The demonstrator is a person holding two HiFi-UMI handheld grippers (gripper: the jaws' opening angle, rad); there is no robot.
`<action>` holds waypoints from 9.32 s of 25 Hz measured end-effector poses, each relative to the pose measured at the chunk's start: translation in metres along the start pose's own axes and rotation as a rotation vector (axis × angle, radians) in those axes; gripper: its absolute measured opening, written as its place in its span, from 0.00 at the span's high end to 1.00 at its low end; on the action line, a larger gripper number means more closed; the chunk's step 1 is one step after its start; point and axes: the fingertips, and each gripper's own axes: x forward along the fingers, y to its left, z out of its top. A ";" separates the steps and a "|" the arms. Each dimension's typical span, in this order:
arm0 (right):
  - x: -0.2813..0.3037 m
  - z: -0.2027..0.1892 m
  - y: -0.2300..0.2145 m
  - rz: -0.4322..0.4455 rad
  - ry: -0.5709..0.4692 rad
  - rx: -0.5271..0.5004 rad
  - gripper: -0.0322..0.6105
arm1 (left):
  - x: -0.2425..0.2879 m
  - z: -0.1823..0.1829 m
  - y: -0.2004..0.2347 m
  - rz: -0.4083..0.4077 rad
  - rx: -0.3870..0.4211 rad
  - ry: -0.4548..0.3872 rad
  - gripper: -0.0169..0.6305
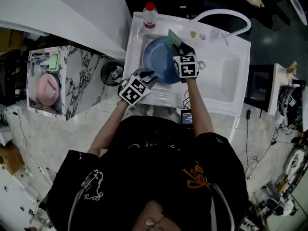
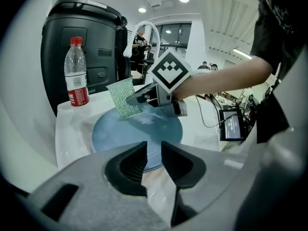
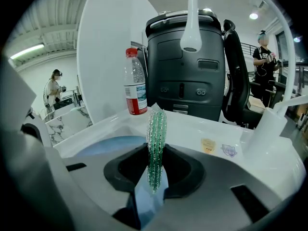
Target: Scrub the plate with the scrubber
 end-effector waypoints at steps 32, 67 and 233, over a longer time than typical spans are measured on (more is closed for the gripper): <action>-0.039 0.003 0.048 0.078 -0.061 0.236 0.81 | -0.013 -0.010 -0.007 0.013 -0.040 -0.027 0.82; -0.029 -0.032 0.040 -0.013 0.053 0.262 0.81 | -0.004 -0.022 -0.016 -0.039 -0.026 -0.005 0.82; -0.309 -0.100 0.187 0.015 -0.147 0.226 0.81 | -0.183 0.004 -0.174 0.015 -0.120 -0.478 0.82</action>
